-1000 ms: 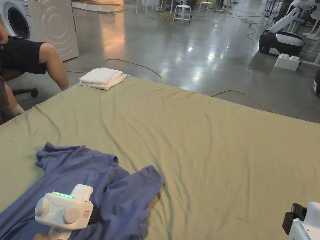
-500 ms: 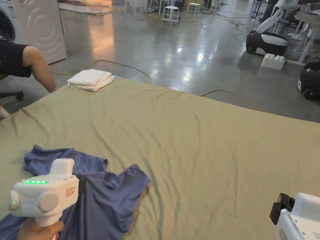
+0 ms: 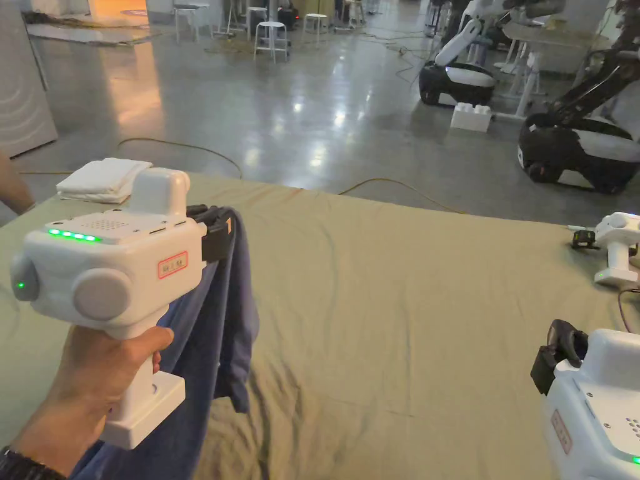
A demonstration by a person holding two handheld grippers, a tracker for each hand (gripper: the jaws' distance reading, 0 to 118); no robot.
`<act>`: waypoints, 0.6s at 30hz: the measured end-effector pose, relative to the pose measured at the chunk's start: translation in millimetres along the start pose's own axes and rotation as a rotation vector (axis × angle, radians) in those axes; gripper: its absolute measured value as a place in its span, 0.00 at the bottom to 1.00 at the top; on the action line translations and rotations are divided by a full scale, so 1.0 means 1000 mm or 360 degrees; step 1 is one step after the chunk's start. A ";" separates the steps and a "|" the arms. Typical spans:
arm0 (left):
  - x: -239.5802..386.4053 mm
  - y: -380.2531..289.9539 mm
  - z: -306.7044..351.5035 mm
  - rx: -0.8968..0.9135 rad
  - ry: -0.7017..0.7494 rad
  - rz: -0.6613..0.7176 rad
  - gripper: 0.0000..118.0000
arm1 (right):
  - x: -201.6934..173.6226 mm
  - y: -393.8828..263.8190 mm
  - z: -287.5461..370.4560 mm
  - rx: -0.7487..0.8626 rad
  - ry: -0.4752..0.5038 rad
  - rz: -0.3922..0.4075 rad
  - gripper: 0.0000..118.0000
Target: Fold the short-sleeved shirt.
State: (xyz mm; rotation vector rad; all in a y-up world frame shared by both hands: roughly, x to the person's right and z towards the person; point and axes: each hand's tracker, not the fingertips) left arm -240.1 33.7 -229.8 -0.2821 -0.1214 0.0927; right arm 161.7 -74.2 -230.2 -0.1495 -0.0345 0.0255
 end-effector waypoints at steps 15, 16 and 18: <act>0.198 -0.065 -0.099 -0.0347 -0.0675 -0.0086 0.03 | 0.080 -0.008 0.031 -0.0019 -0.0193 -0.0016 0.00; 0.204 -0.081 -0.105 -0.0405 -0.0687 -0.0067 0.03 | 0.085 -0.011 0.032 -0.0034 -0.0205 -0.0019 0.00; 0.213 -0.111 -0.117 -0.0512 -0.0696 -0.0051 0.06 | 0.091 -0.017 0.034 -0.0060 -0.0220 -0.0018 0.00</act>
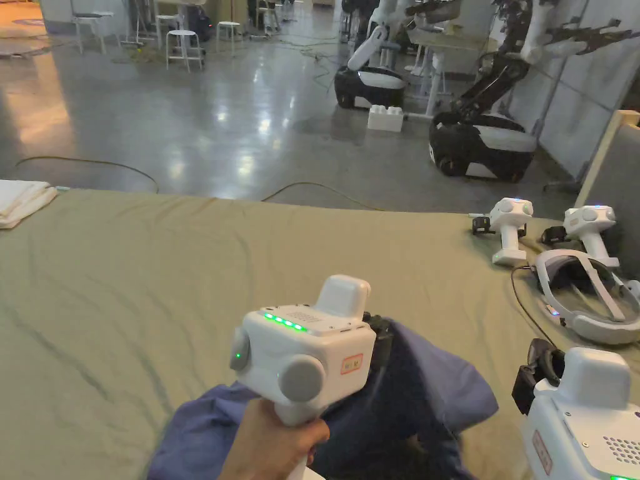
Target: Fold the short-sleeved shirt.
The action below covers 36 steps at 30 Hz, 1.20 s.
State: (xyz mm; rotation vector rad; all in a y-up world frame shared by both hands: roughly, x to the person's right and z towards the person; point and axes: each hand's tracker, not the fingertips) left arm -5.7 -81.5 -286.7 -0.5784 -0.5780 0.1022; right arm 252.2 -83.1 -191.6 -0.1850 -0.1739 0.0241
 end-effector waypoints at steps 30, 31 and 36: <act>-0.099 -0.063 0.153 0.0473 0.0861 0.0130 0.00 | -0.084 0.014 0.006 0.0143 0.0233 -0.0020 0.00; -0.105 -0.067 0.154 0.0452 0.0876 0.0156 0.00 | -0.087 0.014 0.005 0.0148 0.0237 -0.0015 0.00; -0.156 -0.096 0.136 0.0015 0.0910 0.0402 0.00 | -0.091 0.011 0.001 0.0105 0.0288 0.0015 0.00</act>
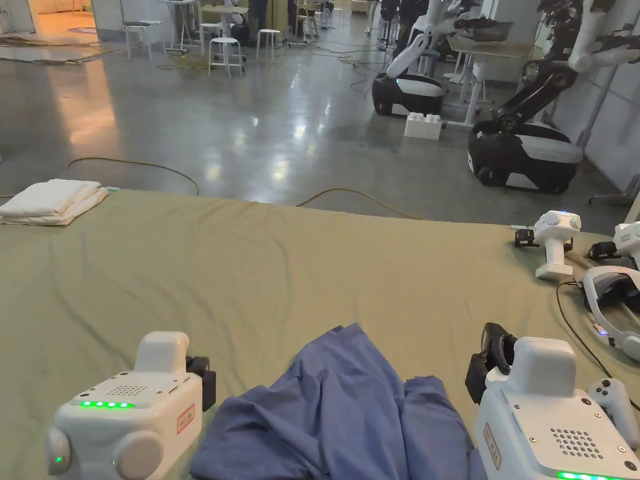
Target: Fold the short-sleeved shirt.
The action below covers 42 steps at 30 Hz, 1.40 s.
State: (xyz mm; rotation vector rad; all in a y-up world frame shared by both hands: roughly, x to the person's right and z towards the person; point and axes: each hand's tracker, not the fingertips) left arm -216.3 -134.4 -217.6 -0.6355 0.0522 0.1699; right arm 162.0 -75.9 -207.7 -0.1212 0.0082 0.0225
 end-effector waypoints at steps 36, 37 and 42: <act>-0.022 -0.050 -0.043 -0.0457 -0.0198 0.0023 0.04 | 0.131 -0.125 -0.065 -0.1119 -0.0137 -0.0051 0.15; -0.024 -0.048 -0.038 -0.0442 -0.0204 0.0037 0.04 | 0.135 -0.131 -0.069 -0.1177 -0.0115 -0.0050 0.30; -0.026 -0.044 -0.025 -0.0377 -0.0187 0.0018 0.04 | 0.136 -0.164 -0.085 -0.1411 -0.0029 -0.0031 0.53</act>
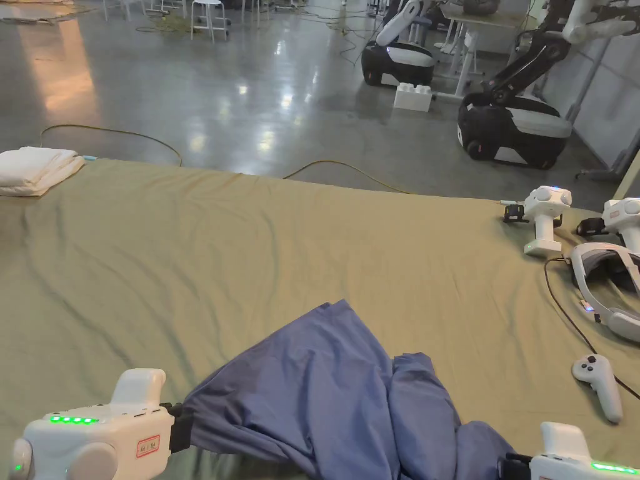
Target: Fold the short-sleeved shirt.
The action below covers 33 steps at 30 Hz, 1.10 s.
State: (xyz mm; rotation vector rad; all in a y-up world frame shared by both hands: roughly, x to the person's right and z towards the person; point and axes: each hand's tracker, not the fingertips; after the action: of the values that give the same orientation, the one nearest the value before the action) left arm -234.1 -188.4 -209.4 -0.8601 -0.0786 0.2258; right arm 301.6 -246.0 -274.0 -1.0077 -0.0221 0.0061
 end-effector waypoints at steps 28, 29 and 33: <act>-0.001 0.106 0.082 0.0450 0.0050 -0.0079 0.04 | -0.006 0.085 0.171 0.0846 0.0015 0.0066 0.02; 0.003 0.118 0.094 0.0493 0.0069 -0.0095 0.04 | -0.006 0.095 0.181 0.0882 -0.0005 0.0083 0.02; -0.002 0.162 0.127 0.0623 0.0124 -0.0110 0.04 | -0.003 0.132 0.217 0.1022 -0.0045 0.0094 0.02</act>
State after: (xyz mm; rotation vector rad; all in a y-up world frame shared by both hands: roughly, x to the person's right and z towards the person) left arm -282.9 7.2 -249.6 -0.4746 0.0093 0.1361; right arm 294.3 8.0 -270.1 -0.3661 -0.0143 0.0768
